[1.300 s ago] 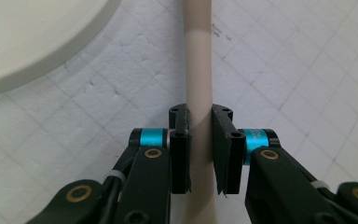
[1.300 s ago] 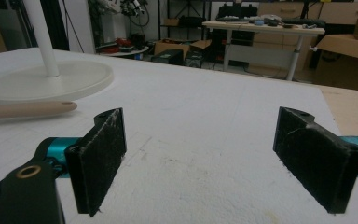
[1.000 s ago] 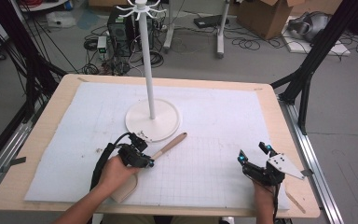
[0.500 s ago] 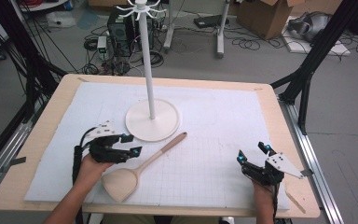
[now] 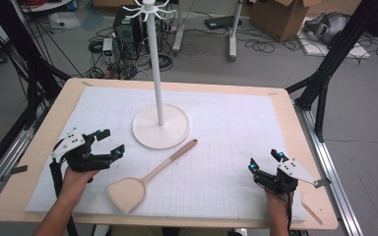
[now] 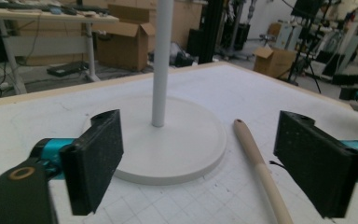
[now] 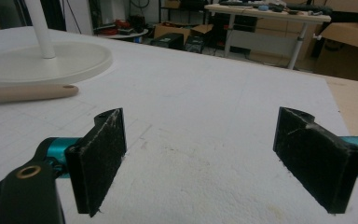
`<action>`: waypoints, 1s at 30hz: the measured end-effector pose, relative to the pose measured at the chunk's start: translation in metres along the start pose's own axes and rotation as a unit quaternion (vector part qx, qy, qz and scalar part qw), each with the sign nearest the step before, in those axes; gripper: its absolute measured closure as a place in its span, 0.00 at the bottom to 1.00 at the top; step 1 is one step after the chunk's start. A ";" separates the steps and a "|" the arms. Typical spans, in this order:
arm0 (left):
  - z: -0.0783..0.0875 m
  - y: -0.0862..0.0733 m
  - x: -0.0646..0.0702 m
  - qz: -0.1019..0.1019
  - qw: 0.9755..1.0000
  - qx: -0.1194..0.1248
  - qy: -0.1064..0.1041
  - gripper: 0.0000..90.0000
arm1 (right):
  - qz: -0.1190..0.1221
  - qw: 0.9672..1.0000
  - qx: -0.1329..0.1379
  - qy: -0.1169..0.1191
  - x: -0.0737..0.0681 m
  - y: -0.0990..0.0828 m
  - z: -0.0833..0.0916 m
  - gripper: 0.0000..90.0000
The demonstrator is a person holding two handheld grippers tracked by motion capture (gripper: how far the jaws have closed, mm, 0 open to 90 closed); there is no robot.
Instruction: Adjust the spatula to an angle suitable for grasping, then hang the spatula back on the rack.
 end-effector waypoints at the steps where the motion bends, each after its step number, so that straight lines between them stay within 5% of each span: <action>1: 0.002 -0.001 -0.002 0.003 1.000 0.006 0.003 0.19 | 0.000 1.000 0.000 0.000 0.000 0.000 0.000 0.18; 6: 0.010 -0.005 -0.009 -0.002 1.000 0.000 0.028 0.19 | 0.002 1.000 0.000 0.000 0.000 0.000 0.000 0.18; 13: 0.009 -0.005 -0.006 -0.012 0.999 -0.017 0.026 0.19 | -0.003 1.000 0.002 -0.002 0.000 0.000 0.000 0.18; 23: -0.009 0.006 0.008 -0.029 0.997 -0.061 -0.022 0.22 | -0.002 1.000 0.004 -0.003 0.000 0.000 0.001 0.18; 30: -0.027 0.008 0.025 -0.041 0.991 -0.105 -0.066 0.21 | 0.004 1.000 0.010 -0.005 0.000 0.000 0.001 0.18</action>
Point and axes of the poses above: each handheld gripper's, and its own axes: z roughly backward along the jaws, y roughly out of its top, x roughly to its right, the point moved 4 cm from there along -z, roughly forward along the jaws, and after that the axes turned 8 degrees about -x, right-handed, at the moved point
